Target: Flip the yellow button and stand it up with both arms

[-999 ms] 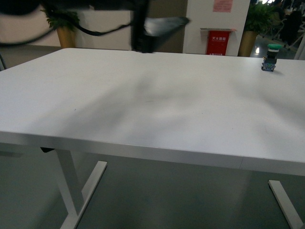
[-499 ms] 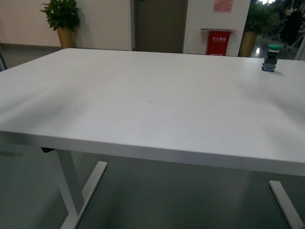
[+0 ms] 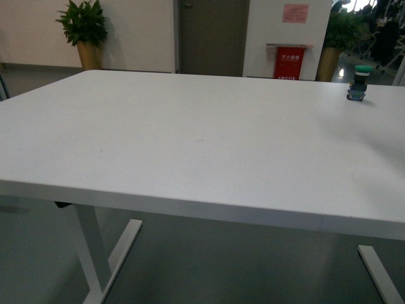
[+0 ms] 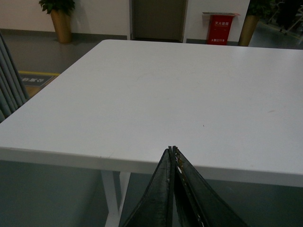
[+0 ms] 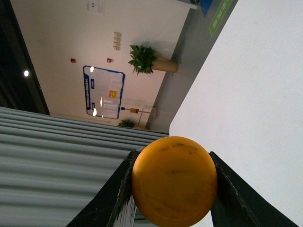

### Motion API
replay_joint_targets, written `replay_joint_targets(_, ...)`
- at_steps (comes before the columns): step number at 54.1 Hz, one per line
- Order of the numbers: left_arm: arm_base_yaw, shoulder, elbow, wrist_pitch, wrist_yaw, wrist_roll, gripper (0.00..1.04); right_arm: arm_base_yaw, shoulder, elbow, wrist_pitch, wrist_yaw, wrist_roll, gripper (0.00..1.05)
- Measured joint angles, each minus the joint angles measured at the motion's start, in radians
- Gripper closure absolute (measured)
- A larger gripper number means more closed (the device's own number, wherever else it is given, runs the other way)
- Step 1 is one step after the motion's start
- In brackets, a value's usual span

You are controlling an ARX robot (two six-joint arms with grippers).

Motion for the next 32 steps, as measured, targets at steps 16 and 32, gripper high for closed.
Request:
replay_joint_targets(16,0.0,-0.131,-0.069,-0.064,0.0,0.0,1.01,-0.007,-0.004,0.012,-0.015,-0.002,-0.01,0.68)
replay_joint_targets(32,0.0,-0.296,-0.132,-0.154,0.0,-0.002,1.01,-0.02,-0.014,0.012,-0.022,-0.004,-0.017,0.68)
